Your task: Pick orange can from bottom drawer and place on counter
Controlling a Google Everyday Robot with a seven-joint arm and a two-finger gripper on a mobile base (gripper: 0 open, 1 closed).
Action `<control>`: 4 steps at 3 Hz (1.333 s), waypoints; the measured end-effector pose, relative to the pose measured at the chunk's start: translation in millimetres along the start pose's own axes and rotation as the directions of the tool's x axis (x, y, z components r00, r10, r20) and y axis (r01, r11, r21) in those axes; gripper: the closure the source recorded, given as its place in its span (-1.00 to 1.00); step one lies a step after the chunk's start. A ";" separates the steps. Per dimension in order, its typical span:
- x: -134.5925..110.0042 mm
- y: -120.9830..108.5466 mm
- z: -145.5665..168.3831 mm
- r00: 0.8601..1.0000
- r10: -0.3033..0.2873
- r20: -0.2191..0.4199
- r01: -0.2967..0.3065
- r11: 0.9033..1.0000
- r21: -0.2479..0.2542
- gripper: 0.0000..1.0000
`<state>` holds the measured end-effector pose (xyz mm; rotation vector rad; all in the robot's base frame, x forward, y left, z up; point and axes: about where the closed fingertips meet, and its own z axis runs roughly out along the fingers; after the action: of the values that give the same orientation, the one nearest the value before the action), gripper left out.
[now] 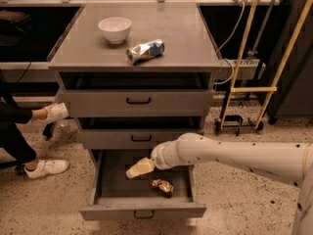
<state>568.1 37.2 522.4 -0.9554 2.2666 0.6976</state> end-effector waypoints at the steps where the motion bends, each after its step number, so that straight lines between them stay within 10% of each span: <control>1: -1.3 -0.7 0.0 1.000 0.000 0.003 0.000 1.000 0.001 -1.00; 3: 11.3 -12.4 6.9 0.999 -0.023 -0.045 0.025 0.998 0.051 -1.00; 4: 0.4 -17.7 -13.1 0.989 -0.134 -0.070 0.145 0.973 0.179 -1.00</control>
Offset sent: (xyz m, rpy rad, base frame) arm 0.0075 -0.0066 -0.0125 0.0440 0.0512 -0.0116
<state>577.4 17.8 527.0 -1.0435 2.2415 0.3975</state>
